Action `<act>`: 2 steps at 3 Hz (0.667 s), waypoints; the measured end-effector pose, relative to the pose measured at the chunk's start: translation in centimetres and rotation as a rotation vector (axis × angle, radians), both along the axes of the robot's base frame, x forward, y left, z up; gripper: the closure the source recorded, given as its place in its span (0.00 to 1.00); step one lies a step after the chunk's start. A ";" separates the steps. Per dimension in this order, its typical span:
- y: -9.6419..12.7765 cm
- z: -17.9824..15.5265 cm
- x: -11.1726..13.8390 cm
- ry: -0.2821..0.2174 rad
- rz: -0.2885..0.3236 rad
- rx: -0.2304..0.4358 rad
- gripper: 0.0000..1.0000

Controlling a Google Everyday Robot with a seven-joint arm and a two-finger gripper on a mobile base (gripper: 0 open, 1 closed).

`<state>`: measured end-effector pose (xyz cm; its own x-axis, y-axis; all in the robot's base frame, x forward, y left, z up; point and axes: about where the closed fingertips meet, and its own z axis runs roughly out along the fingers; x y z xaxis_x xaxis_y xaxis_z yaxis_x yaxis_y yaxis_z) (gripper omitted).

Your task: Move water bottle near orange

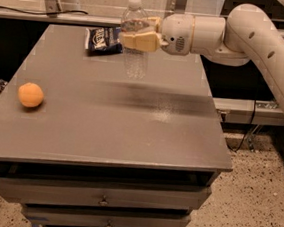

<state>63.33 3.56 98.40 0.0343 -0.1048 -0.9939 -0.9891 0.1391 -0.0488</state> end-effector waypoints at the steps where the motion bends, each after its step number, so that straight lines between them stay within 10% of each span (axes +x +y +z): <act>1: -0.7 0.0 -0.4 0.019 -0.016 0.008 1.00; 2: 0.9 -0.7 -0.5 0.028 -0.031 0.051 1.00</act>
Offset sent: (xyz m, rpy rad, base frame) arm 0.0024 0.0321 -0.0162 0.1229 0.0303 -0.0867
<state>62.84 4.42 97.75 0.0043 -0.0545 -0.9985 -0.9852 0.1711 -0.0135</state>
